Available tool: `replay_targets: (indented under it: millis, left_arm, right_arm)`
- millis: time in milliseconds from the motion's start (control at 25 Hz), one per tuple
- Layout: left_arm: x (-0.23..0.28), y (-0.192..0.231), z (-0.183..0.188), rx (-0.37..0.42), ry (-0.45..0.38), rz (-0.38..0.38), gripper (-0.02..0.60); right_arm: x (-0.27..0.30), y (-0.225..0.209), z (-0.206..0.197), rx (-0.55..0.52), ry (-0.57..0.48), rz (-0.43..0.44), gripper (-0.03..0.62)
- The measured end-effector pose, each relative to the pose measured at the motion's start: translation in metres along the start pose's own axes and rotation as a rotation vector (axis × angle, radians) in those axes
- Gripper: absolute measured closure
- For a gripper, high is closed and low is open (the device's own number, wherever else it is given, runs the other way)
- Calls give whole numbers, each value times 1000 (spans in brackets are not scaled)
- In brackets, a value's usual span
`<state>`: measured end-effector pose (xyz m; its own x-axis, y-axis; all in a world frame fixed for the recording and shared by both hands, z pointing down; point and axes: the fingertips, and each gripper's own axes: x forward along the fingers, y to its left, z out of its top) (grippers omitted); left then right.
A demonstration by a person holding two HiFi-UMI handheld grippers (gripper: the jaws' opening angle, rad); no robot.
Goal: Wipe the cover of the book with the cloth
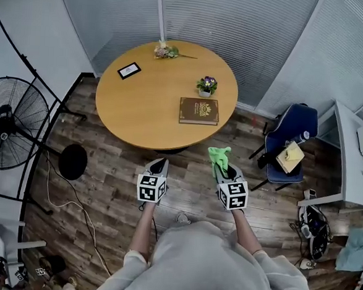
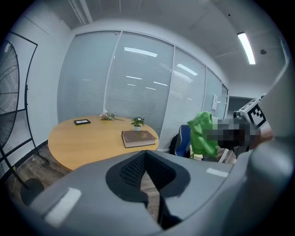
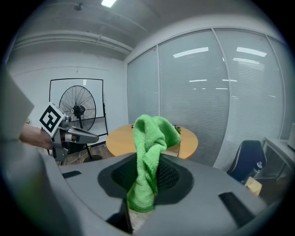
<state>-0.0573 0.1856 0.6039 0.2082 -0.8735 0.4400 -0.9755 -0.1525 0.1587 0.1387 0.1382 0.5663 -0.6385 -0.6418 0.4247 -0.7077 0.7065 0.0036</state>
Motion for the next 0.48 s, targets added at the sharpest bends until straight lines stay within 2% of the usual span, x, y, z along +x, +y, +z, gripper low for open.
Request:
replay_targets:
  millis: [480]
  left_arm:
    - [28, 26, 12, 23, 14, -35, 572]
  right_arm:
    - [34, -2, 6, 23, 15, -20, 496]
